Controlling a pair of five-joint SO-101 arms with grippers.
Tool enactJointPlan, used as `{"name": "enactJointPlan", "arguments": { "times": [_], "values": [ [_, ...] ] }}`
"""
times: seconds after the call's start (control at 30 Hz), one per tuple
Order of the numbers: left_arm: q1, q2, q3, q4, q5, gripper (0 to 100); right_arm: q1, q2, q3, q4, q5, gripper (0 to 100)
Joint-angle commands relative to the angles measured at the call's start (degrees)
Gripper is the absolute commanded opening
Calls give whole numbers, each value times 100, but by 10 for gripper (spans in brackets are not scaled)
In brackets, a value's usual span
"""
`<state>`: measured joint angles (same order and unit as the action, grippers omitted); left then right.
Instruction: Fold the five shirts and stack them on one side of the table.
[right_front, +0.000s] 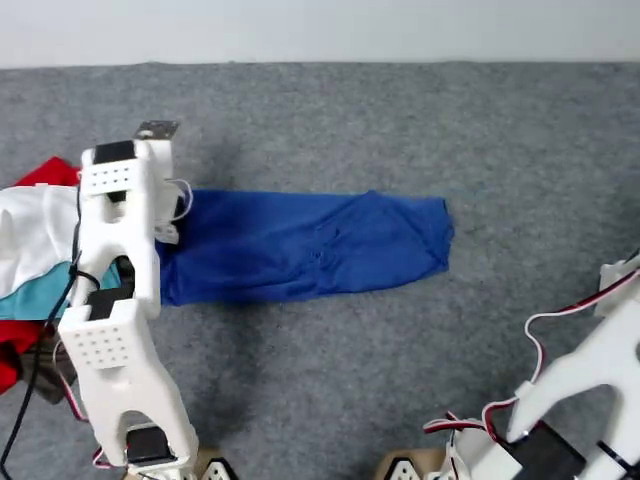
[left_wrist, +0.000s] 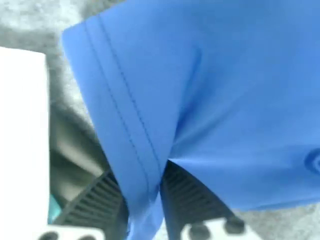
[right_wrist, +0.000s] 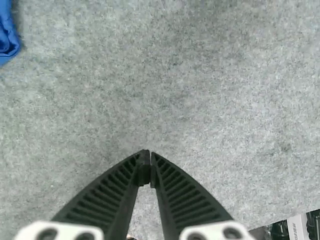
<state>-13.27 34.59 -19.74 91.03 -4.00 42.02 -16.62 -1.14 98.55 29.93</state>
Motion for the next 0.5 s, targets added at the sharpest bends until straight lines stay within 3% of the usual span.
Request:
{"name": "enactJointPlan", "arguments": {
  "times": [0.0,0.2,0.47],
  "values": [
    [149,-440,-382,299,-211,12,-84,-207,-35,-66,18,11],
    [1064,-448,-1253,932,-158,12,-84,-198,-35,-75,18,11],
    [2655,-774,-2237,949,782,13,-84,-198,-35,-75,18,11]
  ]
}}
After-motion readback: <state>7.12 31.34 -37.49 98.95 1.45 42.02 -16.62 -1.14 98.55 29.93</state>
